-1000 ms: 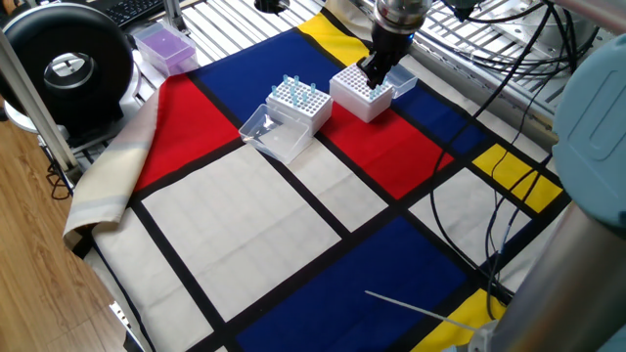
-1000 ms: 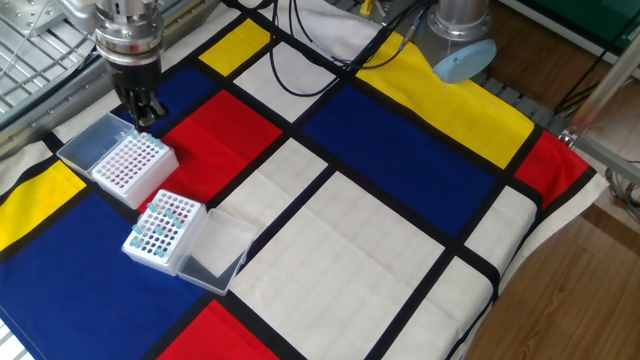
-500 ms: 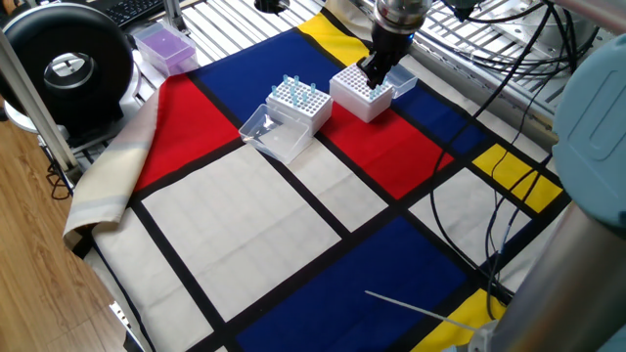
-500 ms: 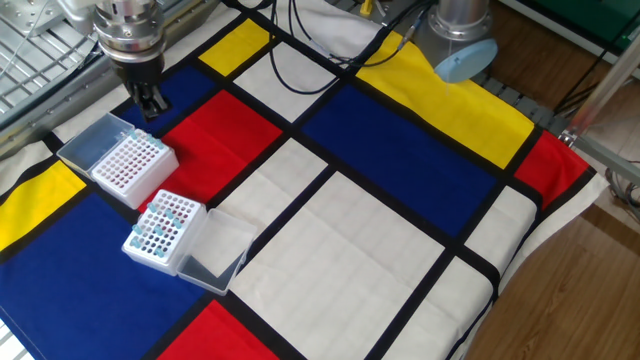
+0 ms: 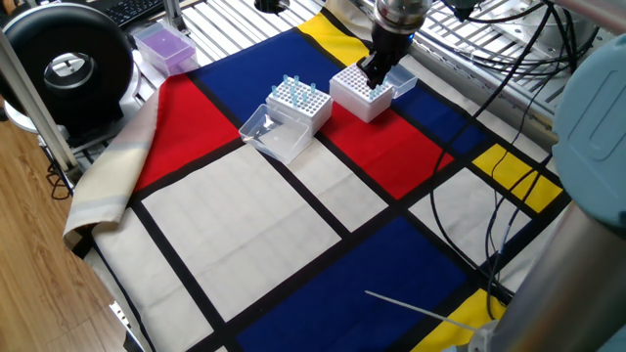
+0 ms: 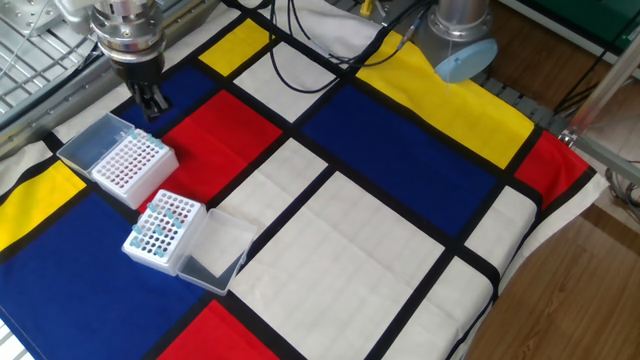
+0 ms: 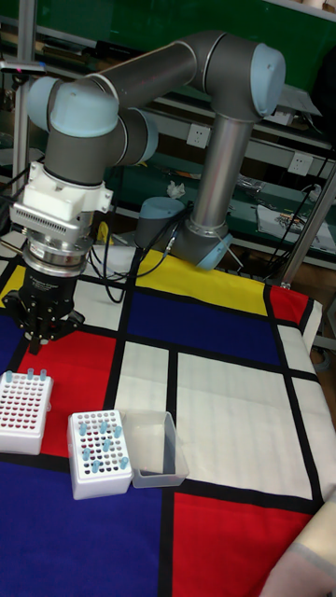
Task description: Transfer all medium pipette tips from one holder to another
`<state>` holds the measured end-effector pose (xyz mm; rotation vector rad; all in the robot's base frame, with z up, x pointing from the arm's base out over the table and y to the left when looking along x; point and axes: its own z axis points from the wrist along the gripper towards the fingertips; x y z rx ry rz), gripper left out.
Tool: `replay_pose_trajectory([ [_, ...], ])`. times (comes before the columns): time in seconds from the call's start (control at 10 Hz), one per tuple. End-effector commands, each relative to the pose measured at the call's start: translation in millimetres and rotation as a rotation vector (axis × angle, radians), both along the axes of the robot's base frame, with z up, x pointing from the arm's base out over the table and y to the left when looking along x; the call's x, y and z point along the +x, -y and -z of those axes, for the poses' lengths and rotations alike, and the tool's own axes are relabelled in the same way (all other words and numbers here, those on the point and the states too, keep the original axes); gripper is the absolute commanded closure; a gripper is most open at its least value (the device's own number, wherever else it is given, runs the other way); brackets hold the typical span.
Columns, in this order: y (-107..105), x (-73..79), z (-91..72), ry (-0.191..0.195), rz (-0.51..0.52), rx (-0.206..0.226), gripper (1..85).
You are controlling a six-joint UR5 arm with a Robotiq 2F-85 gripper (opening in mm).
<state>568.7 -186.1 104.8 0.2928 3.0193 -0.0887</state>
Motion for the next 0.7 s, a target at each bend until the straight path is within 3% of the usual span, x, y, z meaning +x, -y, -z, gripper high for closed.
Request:
replay_pose_trajectory([
  [0.0, -15, 20.7, -4.9, 0.001, 0.035, 0.019, 78.7],
  [0.2, -21, 23.3, -3.6, -0.001, 0.032, 0.027, 77.3],
  [0.3, -21, 25.4, -5.9, 0.000, -0.004, 0.020, 71.0],
  [0.5, -31, 36.3, -18.0, 0.001, -0.033, 0.022, 70.7],
  [0.6, -36, 43.9, -16.2, 0.016, -0.058, 0.016, 67.7],
])
